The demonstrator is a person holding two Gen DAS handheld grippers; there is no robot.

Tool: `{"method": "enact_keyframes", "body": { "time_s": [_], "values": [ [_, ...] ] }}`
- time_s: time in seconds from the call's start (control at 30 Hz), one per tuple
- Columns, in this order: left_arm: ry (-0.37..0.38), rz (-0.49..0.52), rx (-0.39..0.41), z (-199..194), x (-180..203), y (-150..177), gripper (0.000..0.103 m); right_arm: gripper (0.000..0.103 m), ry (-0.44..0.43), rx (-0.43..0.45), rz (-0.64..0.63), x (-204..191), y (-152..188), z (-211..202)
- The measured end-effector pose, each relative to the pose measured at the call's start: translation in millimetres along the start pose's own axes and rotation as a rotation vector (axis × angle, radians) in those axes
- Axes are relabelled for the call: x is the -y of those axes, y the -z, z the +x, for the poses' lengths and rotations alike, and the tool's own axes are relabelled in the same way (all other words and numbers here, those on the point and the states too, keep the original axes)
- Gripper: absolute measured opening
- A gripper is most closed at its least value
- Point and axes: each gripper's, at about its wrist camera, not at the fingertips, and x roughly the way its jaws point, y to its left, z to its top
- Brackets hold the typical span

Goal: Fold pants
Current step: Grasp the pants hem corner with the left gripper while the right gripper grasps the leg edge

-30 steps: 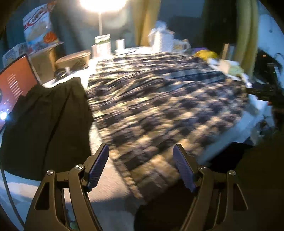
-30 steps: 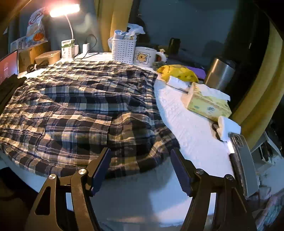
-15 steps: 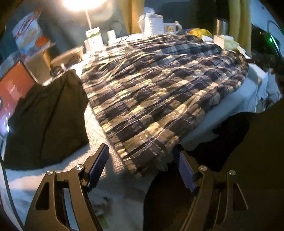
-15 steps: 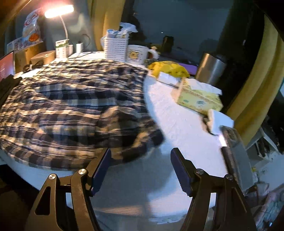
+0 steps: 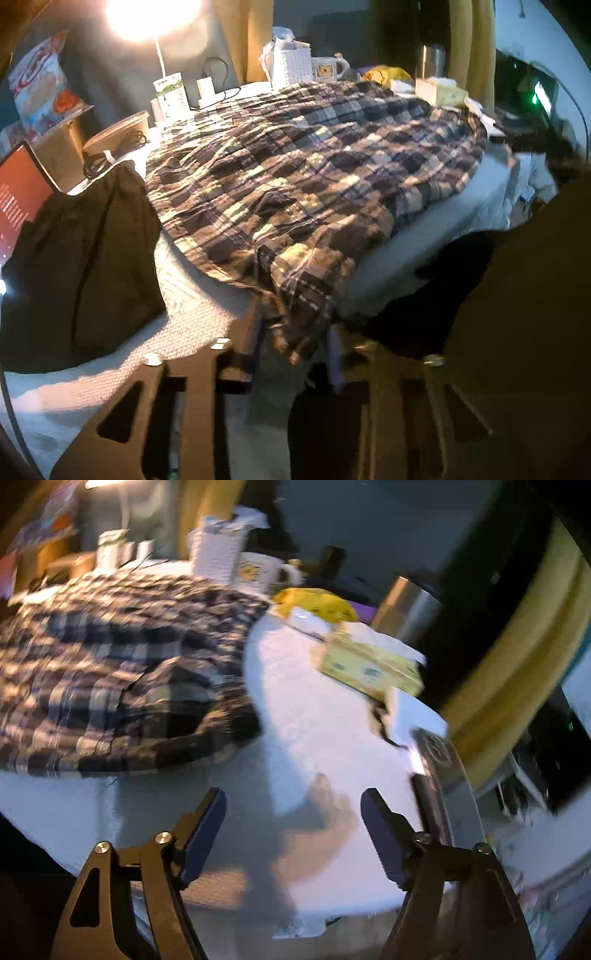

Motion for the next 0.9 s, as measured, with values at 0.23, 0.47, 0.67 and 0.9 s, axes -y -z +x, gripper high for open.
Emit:
{"method": "enact_keyframes", "body": {
  "time_s": [0.23,0.47,0.67,0.9],
  "values": [
    [-0.034,-0.059,0.028,-2.1,-11.4,-5.2,0.008,0.093,-0.034,0.076,-0.11,-29.1,-14.3,5.4],
    [-0.088,-0.085,0.116,-12.0,-15.5,-11.1,0.008,0.093,-0.051,0.138,-0.129,-33.8,-32.8,10.1],
    [-0.106,-0.142,0.193,-20.7,-20.9,-15.3,0.007,0.032,-0.152,0.135,-0.124,-41.3,-33.4,14.3],
    [-0.064,-0.251,0.253,-28.2,-33.6,-29.7,0.007,0.015,-0.145,0.18,-0.062,-39.7,-40.2,2.1]
  ]
}}
